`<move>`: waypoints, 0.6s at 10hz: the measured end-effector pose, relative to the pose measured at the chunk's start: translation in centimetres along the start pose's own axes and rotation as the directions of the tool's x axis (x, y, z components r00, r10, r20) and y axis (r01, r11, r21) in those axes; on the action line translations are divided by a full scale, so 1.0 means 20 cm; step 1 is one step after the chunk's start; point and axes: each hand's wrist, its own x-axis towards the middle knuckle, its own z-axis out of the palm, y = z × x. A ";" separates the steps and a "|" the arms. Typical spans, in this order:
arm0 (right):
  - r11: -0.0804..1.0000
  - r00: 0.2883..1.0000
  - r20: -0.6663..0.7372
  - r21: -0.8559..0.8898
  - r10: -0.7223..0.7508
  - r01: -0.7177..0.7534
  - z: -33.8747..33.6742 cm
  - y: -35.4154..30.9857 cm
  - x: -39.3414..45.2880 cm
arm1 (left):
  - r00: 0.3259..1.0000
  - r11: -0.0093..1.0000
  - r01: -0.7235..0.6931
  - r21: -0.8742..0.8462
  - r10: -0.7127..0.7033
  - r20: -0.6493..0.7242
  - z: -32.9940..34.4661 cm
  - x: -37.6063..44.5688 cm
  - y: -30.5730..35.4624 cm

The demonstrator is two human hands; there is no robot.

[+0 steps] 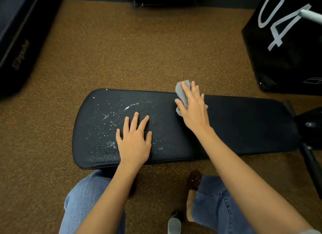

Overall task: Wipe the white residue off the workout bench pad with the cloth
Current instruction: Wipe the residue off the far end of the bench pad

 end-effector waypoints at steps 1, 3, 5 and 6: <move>0.965 0.999 0.018 -0.259 0.045 -0.039 0.13 0.08 0.02 | 1.000 1.000 0.005 0.001 -0.005 0.003 0.00 0.00 0.00; 0.991 0.997 -0.079 -0.130 0.007 -0.017 0.21 0.00 0.11 | 1.000 1.000 0.007 0.001 -0.007 0.000 0.00 0.00 0.00; 0.951 0.949 0.089 -0.035 -0.302 0.306 0.26 -0.10 0.09 | 1.000 1.000 0.004 0.016 -0.004 -0.007 0.01 0.00 0.00; 0.960 0.965 0.046 -0.096 -0.259 0.263 0.14 0.09 0.11 | 1.000 1.000 -0.002 0.008 0.002 -0.006 0.00 0.00 0.00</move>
